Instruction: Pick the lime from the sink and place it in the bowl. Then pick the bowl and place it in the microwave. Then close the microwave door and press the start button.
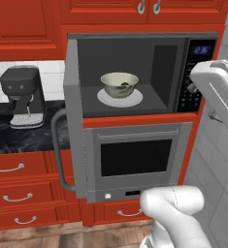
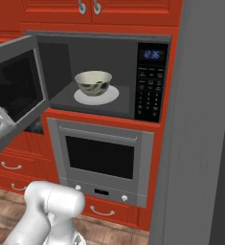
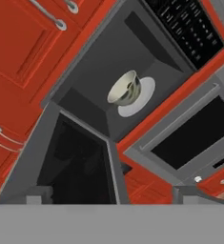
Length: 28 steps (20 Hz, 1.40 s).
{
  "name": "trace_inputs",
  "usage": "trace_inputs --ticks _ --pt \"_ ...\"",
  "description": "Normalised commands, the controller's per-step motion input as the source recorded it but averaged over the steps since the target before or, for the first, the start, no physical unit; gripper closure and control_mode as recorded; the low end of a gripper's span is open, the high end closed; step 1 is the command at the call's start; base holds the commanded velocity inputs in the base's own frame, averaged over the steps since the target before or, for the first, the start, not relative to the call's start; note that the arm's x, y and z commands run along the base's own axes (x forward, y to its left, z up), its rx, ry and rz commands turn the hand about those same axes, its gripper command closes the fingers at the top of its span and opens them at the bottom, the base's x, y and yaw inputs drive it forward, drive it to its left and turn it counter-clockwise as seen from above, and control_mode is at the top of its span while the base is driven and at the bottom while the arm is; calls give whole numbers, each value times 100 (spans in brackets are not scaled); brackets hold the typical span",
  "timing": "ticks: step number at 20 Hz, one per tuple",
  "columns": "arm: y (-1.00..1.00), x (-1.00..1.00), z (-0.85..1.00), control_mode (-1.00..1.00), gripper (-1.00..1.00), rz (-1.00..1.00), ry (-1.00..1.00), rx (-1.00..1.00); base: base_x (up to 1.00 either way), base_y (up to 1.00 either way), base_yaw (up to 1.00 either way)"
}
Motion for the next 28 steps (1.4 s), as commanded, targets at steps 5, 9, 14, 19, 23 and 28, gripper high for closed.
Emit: trace_inputs --ticks 5,9,14,19,23,28 --pt "30 -86 27 -100 -100 -2 0 -8 0 0 0" --pt "17 -76 8 -100 -100 -6 0 -6 0 0 0" --pt "45 -64 0 -100 -100 -8 0 -4 0 0 0" --pt "100 -10 -7 -100 -100 -13 0 -7 0 0 0" --pt "100 0 -4 -100 -100 -13 0 -5 0 0 0" --pt "93 1 -31 -100 -100 -13 0 -3 0 0 0"
